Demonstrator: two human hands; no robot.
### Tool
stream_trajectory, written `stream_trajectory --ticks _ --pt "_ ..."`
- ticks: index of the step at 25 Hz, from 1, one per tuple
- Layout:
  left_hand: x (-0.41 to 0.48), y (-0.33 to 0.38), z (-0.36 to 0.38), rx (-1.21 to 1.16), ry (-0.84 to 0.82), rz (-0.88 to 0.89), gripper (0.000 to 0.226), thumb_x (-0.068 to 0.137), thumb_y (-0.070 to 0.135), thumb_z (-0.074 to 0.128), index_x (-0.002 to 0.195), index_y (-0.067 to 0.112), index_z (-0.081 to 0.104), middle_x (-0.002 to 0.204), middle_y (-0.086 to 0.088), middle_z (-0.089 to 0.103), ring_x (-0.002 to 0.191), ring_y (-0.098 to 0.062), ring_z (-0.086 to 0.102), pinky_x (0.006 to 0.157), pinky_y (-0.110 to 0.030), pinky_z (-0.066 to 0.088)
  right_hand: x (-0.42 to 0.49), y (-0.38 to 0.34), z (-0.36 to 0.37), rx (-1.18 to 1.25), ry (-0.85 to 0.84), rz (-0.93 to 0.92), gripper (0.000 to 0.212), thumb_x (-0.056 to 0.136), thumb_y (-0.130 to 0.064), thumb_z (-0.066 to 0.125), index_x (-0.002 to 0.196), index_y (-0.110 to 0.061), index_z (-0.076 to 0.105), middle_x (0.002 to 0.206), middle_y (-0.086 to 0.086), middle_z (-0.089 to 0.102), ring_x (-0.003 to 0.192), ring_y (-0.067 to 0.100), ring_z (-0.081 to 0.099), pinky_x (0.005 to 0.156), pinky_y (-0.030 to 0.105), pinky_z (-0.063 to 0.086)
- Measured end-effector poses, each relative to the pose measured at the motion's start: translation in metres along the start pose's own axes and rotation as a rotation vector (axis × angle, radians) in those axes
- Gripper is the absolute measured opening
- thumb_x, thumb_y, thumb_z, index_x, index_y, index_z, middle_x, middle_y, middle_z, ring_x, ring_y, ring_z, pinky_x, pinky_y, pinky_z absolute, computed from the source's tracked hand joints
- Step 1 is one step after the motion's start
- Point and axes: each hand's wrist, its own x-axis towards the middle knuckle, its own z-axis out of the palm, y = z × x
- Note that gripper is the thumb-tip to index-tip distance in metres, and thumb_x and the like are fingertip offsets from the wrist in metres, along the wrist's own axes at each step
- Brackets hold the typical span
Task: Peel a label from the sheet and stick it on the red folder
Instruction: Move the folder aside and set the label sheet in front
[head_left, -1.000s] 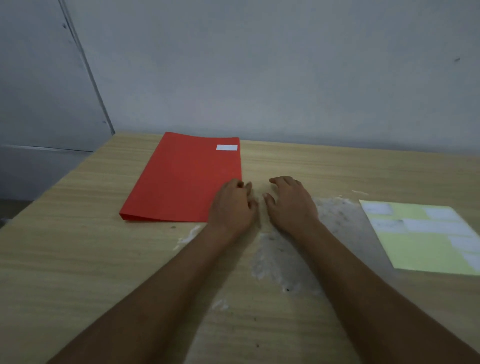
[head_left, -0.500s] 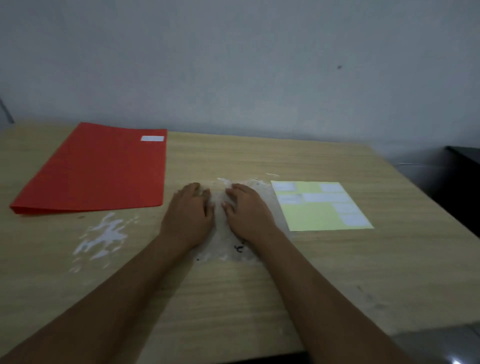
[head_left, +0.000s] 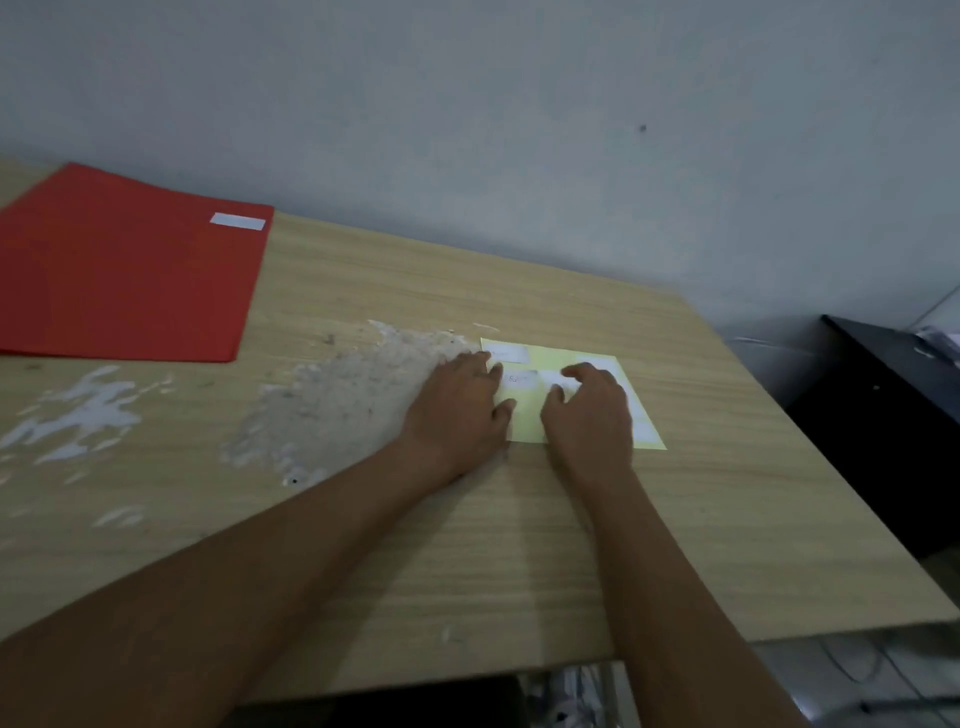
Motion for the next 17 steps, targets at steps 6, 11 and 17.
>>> stream_trajectory --ticks 6,11,17 --pt "0.024 0.0 0.01 0.101 -0.056 -0.05 0.061 0.097 0.043 0.031 0.149 0.011 0.037 0.159 -0.007 0.029 0.148 -0.029 0.02 0.122 -0.047 0.009 0.021 0.045 -0.001 -0.113 -0.124 0.018 0.048 0.089 -0.038 0.057 0.134 -0.019 0.058 0.144 -0.002 0.052 0.135 0.021 0.044 0.107 0.038 0.036" --pt "0.067 -0.015 0.012 0.121 -0.083 -0.064 0.059 0.098 0.042 0.031 0.149 0.012 0.037 0.159 -0.006 0.029 0.148 -0.028 0.02 0.122 -0.047 0.01 0.056 0.044 0.017 -0.151 -0.203 -0.02 0.056 0.095 -0.043 0.05 0.145 -0.02 0.047 0.157 -0.001 0.036 0.147 0.019 0.025 0.116 0.038 0.024" --pt "0.128 -0.038 0.018 0.146 -0.102 -0.107 0.059 0.099 0.042 0.031 0.151 0.013 0.033 0.161 -0.005 0.025 0.149 -0.029 0.018 0.122 -0.048 0.01 0.115 0.041 0.053 -0.167 -0.24 -0.064 0.059 0.097 -0.047 0.042 0.149 -0.02 0.041 0.16 0.002 0.03 0.149 0.022 0.02 0.121 0.038 0.018"
